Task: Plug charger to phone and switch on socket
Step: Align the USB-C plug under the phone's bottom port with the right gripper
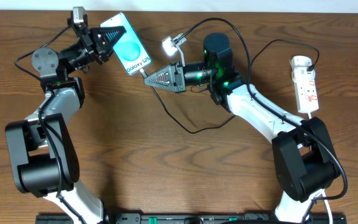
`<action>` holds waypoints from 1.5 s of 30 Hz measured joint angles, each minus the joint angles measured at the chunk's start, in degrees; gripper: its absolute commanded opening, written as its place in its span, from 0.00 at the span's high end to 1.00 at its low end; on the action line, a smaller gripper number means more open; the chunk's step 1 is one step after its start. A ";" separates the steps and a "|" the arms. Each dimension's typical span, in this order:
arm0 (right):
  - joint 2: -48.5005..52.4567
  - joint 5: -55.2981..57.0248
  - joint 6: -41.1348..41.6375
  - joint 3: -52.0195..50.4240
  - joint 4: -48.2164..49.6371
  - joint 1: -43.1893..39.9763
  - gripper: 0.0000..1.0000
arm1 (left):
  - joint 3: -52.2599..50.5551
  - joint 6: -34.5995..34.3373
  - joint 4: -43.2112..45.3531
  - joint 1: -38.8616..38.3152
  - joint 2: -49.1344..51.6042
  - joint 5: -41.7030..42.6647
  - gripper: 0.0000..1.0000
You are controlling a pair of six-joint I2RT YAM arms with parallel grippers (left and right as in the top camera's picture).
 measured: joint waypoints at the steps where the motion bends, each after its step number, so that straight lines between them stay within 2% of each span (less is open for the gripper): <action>1: 0.00 0.11 0.24 0.00 0.00 0.00 0.99 | 0.00 0.00 0.00 0.00 0.00 0.00 0.93; 45: 0.00 0.70 6.43 0.00 2.21 -0.07 0.99 | 0.00 1.03 1.14 0.00 0.00 -0.87 0.92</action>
